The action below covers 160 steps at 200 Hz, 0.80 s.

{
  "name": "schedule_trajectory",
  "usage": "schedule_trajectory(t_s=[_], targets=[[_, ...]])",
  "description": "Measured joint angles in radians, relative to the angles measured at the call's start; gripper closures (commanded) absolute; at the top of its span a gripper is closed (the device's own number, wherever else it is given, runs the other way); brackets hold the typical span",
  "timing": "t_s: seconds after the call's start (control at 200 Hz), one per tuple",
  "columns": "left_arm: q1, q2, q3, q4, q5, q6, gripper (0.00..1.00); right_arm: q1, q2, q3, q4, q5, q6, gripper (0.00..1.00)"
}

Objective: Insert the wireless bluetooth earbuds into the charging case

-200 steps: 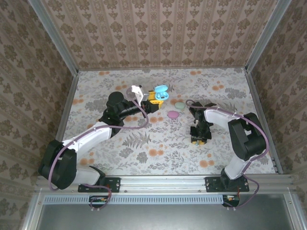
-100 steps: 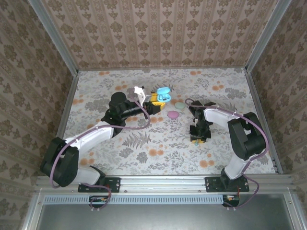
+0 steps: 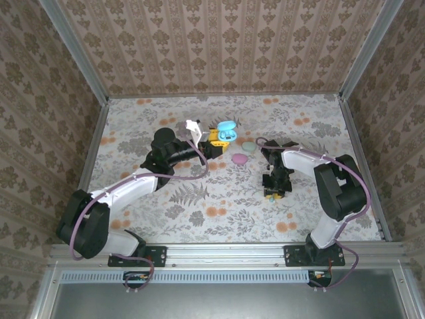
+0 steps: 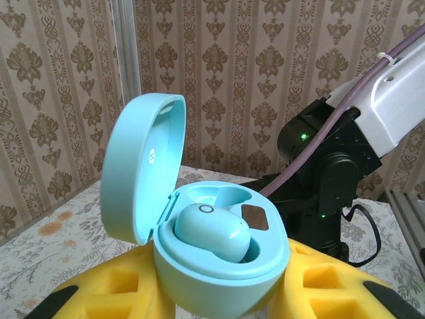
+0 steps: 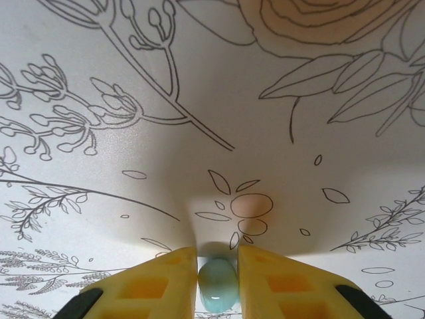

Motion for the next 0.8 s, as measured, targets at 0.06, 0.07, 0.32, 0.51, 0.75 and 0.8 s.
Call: schedule_trajectory(t_s=[0.06,0.07,0.32,0.51,0.75,0.8], targets=[[0.0,0.0,-0.003,0.0,0.0,0.0,0.71,0.0,0.002,0.0,0.0,0.0,0.0,0.73],[0.0,0.0,-0.004,0.0,0.0,0.0,0.71,0.0,0.003,0.0,0.0,0.0,-0.002,0.73],[0.0,0.0,-0.007,0.0,0.0,0.0,0.71,0.0,0.003,0.0,0.0,0.0,-0.003,0.73],[0.0,0.0,-0.007,0.0,0.0,0.0,0.71,0.0,0.003,0.0,0.0,-0.002,-0.006,0.71],[0.0,0.0,-0.007,0.0,0.0,0.0,0.71,0.0,0.003,0.0,-0.002,-0.003,-0.023,0.73],[0.0,0.0,-0.007,0.0,0.0,0.0,0.71,0.0,0.003,0.0,-0.003,-0.003,-0.026,0.75]])
